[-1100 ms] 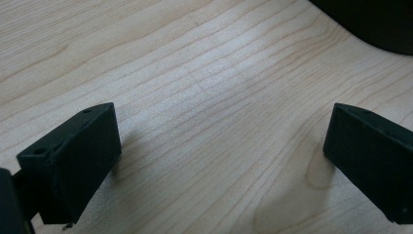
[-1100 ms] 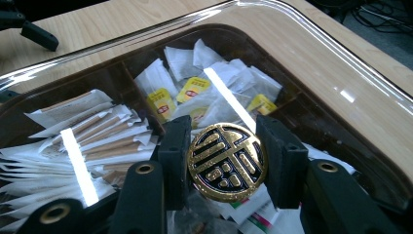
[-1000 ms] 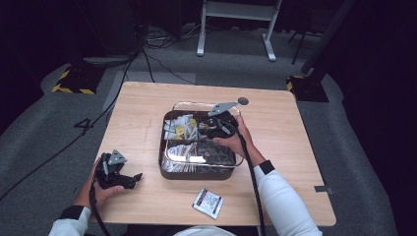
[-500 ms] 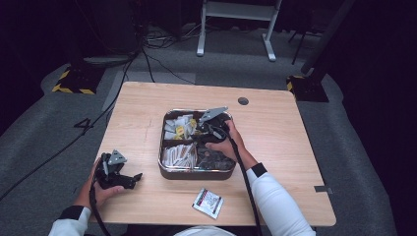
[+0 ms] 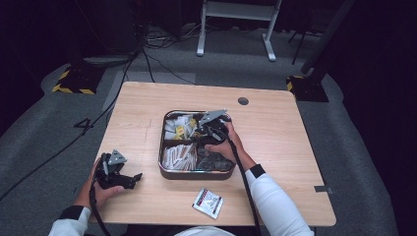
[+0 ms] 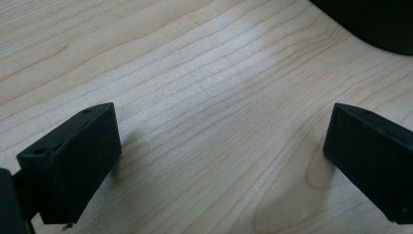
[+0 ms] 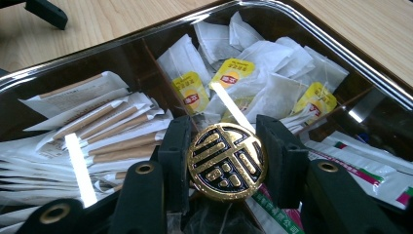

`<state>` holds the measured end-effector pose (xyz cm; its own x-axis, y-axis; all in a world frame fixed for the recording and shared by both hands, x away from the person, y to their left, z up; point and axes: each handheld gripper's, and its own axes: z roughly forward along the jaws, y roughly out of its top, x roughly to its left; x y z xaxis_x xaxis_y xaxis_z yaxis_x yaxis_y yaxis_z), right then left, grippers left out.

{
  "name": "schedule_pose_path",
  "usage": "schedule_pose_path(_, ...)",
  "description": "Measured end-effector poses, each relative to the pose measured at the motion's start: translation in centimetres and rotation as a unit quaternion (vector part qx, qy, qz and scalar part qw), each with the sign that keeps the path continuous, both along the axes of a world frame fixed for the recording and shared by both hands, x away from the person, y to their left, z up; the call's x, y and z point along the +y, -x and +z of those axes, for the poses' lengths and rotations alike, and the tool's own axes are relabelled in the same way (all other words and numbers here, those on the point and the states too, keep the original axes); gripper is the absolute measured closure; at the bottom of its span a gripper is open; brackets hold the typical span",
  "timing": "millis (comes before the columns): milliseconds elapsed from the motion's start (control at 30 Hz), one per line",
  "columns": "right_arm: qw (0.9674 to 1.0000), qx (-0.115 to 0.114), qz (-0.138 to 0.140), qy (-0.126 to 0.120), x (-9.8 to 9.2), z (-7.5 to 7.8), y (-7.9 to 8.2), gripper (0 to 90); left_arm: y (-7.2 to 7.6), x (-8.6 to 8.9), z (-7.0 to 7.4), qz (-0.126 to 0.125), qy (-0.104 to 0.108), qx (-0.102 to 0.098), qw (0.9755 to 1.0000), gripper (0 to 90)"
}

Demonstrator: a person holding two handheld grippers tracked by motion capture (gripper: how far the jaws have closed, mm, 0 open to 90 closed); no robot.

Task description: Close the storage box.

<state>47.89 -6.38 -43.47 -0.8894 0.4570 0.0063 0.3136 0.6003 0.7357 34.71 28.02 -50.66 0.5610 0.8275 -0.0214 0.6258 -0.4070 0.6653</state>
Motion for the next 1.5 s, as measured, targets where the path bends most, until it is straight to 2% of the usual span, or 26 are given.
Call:
schedule_pose_path(267,0.9999,0.01,0.007,-0.009,-0.1,-0.3,0.0,59.4,0.0,0.0,0.0,0.0,-0.001,0.0,1.0,0.5)
schedule_pose_path(900,0.9996,-0.002,0.027,-0.008,-0.2,0.1,-0.3,59.3,0.0,0.0,0.0,-0.001,-0.001,0.0,1.0,0.5)
schedule_pose_path(1100,0.9992,-0.032,0.025,0.007,0.0,0.6,0.1,59.3,0.0,0.0,0.0,-0.001,0.0,0.0,1.0,0.5)
schedule_pose_path(1267,0.9997,-0.011,0.02,-0.005,-0.2,-0.4,-0.6,59.3,0.0,0.0,0.0,0.0,-0.001,0.0,1.0,0.5)
schedule_pose_path(1500,0.9997,-0.012,0.02,-0.008,-0.2,-0.5,-0.3,59.3,0.0,0.0,0.0,-0.001,-0.001,0.0,1.0,0.5)
